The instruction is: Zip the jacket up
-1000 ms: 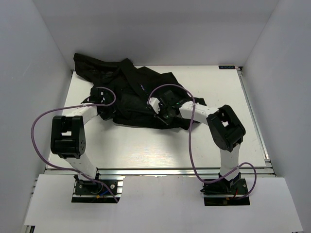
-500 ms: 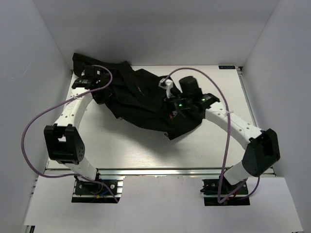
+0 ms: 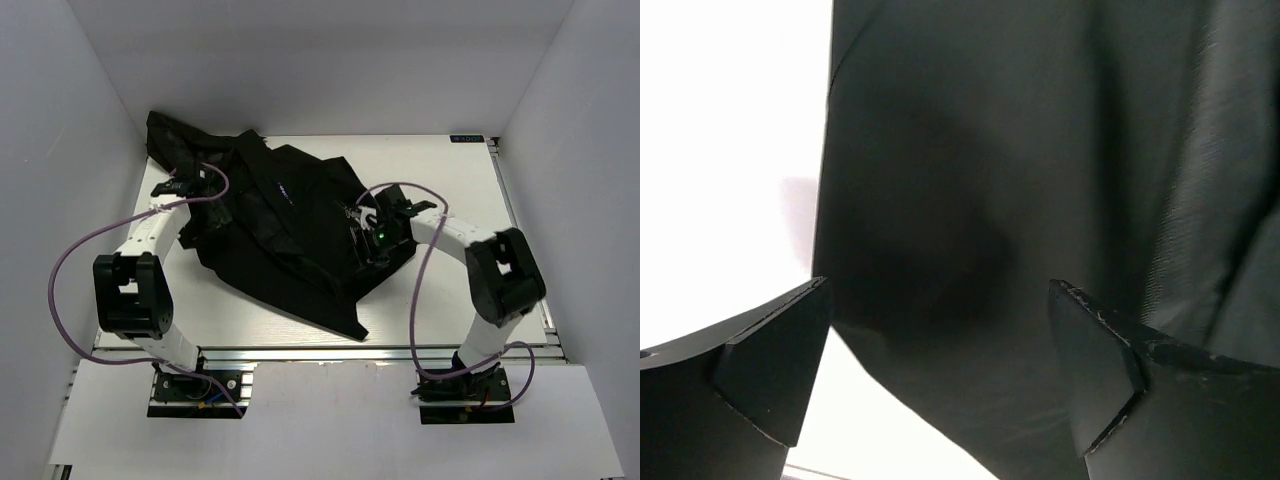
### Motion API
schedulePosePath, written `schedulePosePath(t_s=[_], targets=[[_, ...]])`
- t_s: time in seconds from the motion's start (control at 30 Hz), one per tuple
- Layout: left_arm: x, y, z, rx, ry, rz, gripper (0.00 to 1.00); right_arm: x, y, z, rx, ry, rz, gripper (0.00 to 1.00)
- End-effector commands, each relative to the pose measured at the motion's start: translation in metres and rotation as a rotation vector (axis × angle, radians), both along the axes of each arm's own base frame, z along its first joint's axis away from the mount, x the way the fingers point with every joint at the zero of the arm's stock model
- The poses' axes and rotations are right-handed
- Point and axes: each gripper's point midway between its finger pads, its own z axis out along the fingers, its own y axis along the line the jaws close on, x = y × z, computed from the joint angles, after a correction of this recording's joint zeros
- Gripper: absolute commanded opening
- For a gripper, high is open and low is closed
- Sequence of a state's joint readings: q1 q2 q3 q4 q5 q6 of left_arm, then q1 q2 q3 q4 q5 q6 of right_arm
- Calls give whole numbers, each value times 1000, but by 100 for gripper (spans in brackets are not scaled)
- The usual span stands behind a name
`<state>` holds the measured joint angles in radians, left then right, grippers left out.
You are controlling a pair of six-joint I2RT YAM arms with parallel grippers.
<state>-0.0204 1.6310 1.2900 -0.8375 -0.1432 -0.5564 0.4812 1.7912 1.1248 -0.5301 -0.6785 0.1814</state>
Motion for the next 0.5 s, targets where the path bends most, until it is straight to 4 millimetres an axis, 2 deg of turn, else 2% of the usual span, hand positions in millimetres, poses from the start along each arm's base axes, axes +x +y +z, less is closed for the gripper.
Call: schedulePosePath(t_s=[0.0,0.03,0.07,0.1,0.17,0.2,0.23,0.27,0.3,0.33,0.37,0.4,0.43,0.47], targets=[[-13,6,19,20,-72,61,98,42,-3,67,2,-331,-29,66],[-20,10,28,23,-101,111,98,51,-4,77,-9,-384,-46,68],[-28,13,28,35,-95,135,98,60,-8,84,-29,-426,-68,69],[-41,16,19,43,-71,159,98,73,-16,91,-73,-480,-112,70],[-55,17,19,38,-75,187,98,92,-21,104,-98,-561,-158,76],[-61,18,16,39,-70,205,98,109,-29,103,-152,-627,-180,77],[-70,17,8,33,-56,222,98,119,-32,104,-183,-664,-184,88],[-71,17,5,27,-56,226,98,130,-37,104,-218,-699,-190,89],[-72,16,3,22,-56,225,98,152,-42,105,-260,-749,-207,89],[-72,14,-1,16,-54,222,98,165,-44,105,-277,-806,-168,89],[-62,11,-1,-3,-80,211,98,180,-51,103,-286,-829,-166,89],[-57,11,-2,-4,-92,209,98,199,-46,98,-271,-849,-143,89],[-43,11,2,-9,-134,205,98,211,-47,95,-279,-862,-129,89],[-34,10,-3,-10,-137,199,98,223,-50,89,-285,-861,-115,89]])
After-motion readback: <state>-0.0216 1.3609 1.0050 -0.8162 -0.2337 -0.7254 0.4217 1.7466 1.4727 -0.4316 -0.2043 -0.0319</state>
